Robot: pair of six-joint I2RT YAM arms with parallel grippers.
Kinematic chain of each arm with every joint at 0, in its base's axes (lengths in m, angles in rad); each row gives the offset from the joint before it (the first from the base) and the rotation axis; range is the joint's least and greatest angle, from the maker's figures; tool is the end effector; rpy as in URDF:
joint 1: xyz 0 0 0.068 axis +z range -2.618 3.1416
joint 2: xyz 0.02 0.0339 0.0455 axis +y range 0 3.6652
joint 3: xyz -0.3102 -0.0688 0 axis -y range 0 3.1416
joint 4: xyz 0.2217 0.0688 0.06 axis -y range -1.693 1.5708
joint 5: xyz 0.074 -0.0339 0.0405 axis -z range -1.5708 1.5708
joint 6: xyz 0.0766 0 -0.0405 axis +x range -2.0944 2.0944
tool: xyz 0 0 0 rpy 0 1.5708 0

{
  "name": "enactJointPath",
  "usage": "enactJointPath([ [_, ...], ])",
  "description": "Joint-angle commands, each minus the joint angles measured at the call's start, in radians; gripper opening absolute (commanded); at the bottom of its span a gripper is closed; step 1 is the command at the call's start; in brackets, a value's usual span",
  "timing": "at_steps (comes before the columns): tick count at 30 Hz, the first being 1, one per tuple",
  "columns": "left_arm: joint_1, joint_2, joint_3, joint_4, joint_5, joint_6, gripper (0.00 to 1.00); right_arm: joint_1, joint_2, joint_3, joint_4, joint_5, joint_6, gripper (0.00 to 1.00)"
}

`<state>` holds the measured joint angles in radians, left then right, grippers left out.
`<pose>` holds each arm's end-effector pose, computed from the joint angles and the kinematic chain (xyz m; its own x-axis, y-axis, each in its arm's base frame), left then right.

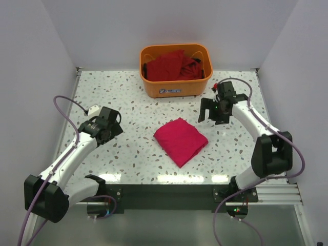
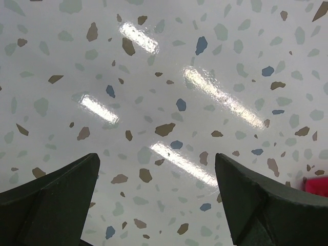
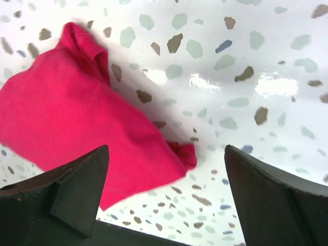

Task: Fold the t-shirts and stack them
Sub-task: Fold the tshirt

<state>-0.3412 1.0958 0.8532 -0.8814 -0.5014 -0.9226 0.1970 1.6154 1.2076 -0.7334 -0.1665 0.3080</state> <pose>0.1713 -0.0218 0.2670 -0.5910 -0.5320 -0.6064 -0.6185 0.7814 -0.0827 0.3147 0.0758 0.2546 -0.9286 0.1195 -0.3512 0.0218 0.9627 0.2698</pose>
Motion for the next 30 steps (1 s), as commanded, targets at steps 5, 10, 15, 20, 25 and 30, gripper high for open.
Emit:
enactJointPath([
  [5,0.010,0.004,-0.017,0.075,0.037,0.031,1.00,0.270,-0.233,-0.020,0.027,-0.007,0.064,0.99],
  [10,0.010,0.000,-0.017,0.076,0.058,0.041,1.00,0.540,-0.122,0.047,0.019,0.259,0.161,0.99],
  [15,0.011,-0.023,-0.016,0.071,0.061,0.054,1.00,0.613,0.061,0.147,-0.051,0.407,0.077,0.99],
  [20,0.014,-0.036,-0.020,0.065,0.057,0.051,1.00,0.636,0.240,0.188,-0.024,0.465,0.049,0.99],
  [25,0.018,-0.045,-0.022,0.055,0.050,0.051,1.00,0.648,0.340,0.207,0.000,0.532,0.019,0.99],
  [30,0.019,-0.053,-0.020,0.044,0.043,0.060,1.00,0.670,0.354,0.242,-0.050,0.609,-0.001,0.99],
])
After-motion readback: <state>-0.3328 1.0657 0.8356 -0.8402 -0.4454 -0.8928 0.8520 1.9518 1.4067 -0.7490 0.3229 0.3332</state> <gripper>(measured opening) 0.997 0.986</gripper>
